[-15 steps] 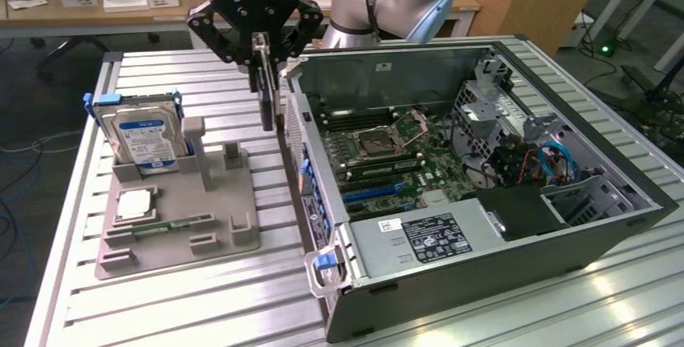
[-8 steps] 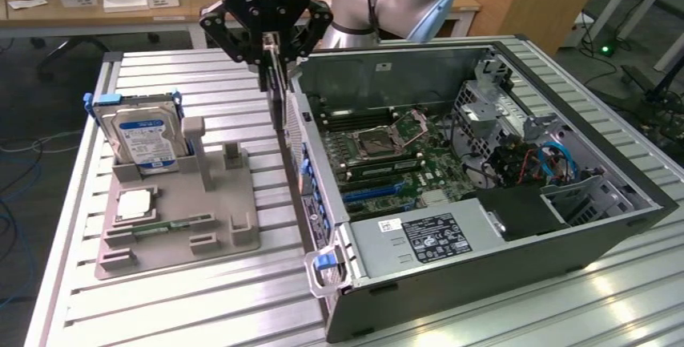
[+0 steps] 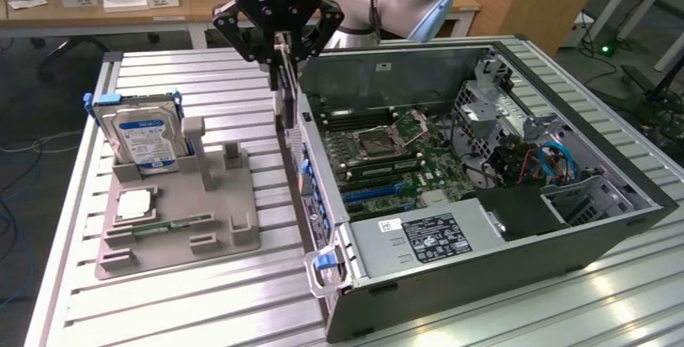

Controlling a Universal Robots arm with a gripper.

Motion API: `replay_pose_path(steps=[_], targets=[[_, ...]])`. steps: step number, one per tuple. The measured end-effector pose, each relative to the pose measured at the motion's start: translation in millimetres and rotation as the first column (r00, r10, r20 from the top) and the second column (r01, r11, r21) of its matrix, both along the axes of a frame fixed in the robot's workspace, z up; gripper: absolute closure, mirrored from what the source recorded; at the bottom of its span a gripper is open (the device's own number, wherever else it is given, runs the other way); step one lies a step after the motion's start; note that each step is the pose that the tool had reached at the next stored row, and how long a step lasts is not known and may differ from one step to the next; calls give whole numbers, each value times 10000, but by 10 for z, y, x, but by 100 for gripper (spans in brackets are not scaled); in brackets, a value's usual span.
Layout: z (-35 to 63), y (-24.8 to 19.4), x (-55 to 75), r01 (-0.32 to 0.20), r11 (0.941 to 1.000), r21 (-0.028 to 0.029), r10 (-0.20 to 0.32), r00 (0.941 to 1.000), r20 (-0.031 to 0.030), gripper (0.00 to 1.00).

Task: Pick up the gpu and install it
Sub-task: 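Pick up the gpu and move the gpu toward the slot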

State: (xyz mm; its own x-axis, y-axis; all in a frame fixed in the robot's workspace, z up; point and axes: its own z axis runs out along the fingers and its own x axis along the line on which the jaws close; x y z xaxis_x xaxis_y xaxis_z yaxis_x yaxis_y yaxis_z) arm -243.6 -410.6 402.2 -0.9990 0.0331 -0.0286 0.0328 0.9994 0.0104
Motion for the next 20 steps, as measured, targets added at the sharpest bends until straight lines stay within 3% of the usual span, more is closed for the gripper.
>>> replay_pose_path(steps=[20], targets=[[-2, 0, 415, 0, 10000, -1, 0, 10000, -1, 72]])
